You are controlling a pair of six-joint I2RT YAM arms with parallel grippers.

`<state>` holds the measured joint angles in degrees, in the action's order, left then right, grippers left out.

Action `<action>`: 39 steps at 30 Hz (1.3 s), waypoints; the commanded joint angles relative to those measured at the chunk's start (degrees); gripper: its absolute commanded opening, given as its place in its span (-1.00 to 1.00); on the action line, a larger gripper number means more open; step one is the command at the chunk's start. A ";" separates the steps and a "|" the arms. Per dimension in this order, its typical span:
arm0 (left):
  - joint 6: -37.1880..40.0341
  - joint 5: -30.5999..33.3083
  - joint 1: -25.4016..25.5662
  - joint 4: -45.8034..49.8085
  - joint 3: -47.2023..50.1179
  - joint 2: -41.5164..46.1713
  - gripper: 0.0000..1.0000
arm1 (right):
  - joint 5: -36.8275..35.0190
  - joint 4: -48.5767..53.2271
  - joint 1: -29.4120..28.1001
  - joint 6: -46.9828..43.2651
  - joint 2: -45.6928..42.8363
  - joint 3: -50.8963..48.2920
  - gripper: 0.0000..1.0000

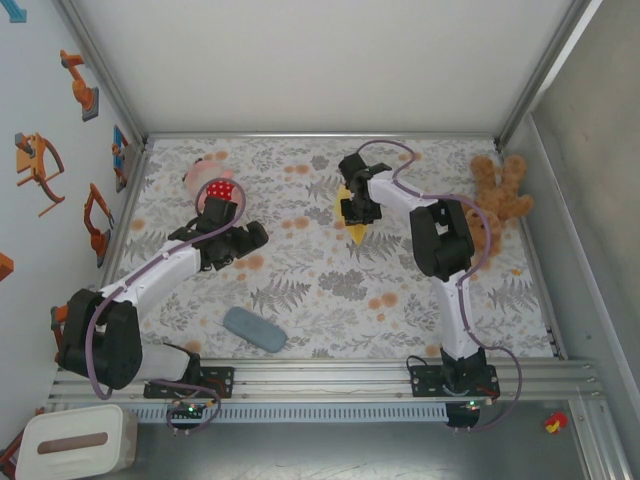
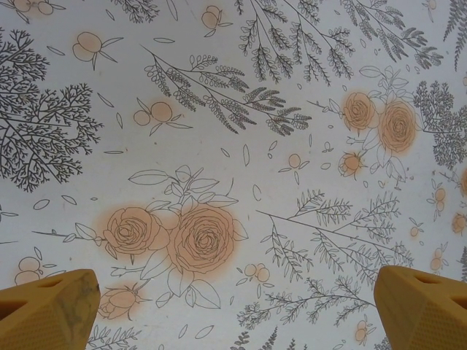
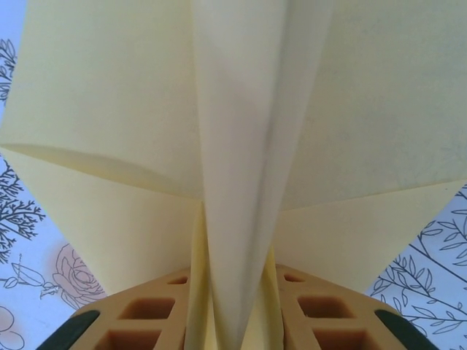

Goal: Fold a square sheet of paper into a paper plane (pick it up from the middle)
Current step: Move the paper plane to the center of the table, then reset both arms

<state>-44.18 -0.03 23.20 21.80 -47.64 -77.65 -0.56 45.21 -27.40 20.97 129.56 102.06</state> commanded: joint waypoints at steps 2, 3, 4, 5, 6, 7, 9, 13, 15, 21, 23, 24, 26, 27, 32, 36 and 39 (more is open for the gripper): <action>0.85 -0.91 -0.23 -0.09 0.53 -0.56 0.93 | -3.45 -0.13 0.39 -0.19 2.72 -1.10 -0.37; 0.79 -0.93 -0.17 -0.09 0.53 -0.56 0.92 | -3.74 -0.40 0.41 -0.18 2.90 -1.16 -0.36; 0.77 -0.92 -0.22 -0.07 0.49 -0.58 0.93 | -4.06 -0.47 0.41 -0.16 3.17 -1.04 -0.36; 0.77 -0.89 -0.17 -0.07 0.53 -0.55 0.93 | -4.35 -0.43 0.42 -0.26 3.53 -0.76 -0.36; 0.77 -0.85 -0.18 -0.05 0.39 -0.47 0.93 | -4.53 -0.47 0.39 -0.15 3.89 -0.41 -0.36; 0.77 -0.77 -0.25 -0.09 0.36 -0.46 0.92 | -4.54 -0.47 0.41 -0.22 4.23 -0.16 -0.36; 0.72 -0.78 -0.23 0.05 0.19 -0.36 0.93 | -4.63 -0.46 0.42 0.03 4.65 0.23 -0.36; 0.68 -0.76 -0.18 0.45 -0.33 0.03 0.93 | -4.37 -0.47 0.40 0.71 3.68 0.42 -0.36; 0.89 -0.39 -0.23 1.10 -1.10 0.69 0.93 | -4.28 -0.47 0.39 1.04 1.81 0.39 -0.36; 2.33 3.09 -0.26 3.37 -4.89 4.21 0.93 | -4.70 -0.65 0.39 1.75 -7.14 -0.08 -0.28; 2.94 5.23 -0.34 3.38 -5.77 5.77 0.93 | -5.27 -1.68 0.38 2.14 -11.16 -1.07 -0.21; 3.28 6.47 -0.33 3.25 -5.95 6.46 0.92 | -5.64 -2.13 0.48 2.30 -12.98 -1.72 -0.17; 4.13 9.22 -0.44 2.83 -6.05 8.20 0.92 | -6.84 -3.13 0.48 2.66 -17.39 -3.63 -0.11; 4.55 10.48 -0.49 2.68 -5.98 8.92 0.93 | -7.66 -3.73 0.46 2.75 -19.34 -4.76 -0.09; 7.29 19.55 -1.58 2.57 -4.48 13.05 0.92 | -15.19 -10.43 0.66 3.02 -33.59 -16.58 0.01; 9.39 26.17 -2.85 -1.09 -0.17 16.65 0.92 | -24.68 -16.61 1.37 2.75 -45.50 -28.94 0.22; 12.18 30.42 -3.59 -6.25 4.52 19.65 0.92 | -32.14 -19.97 2.62 2.56 -53.61 -37.78 0.44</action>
<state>-36.18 23.16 20.23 19.59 -46.57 -59.94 -21.54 29.43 -25.98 23.24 80.44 69.91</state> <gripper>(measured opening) 0.961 0.707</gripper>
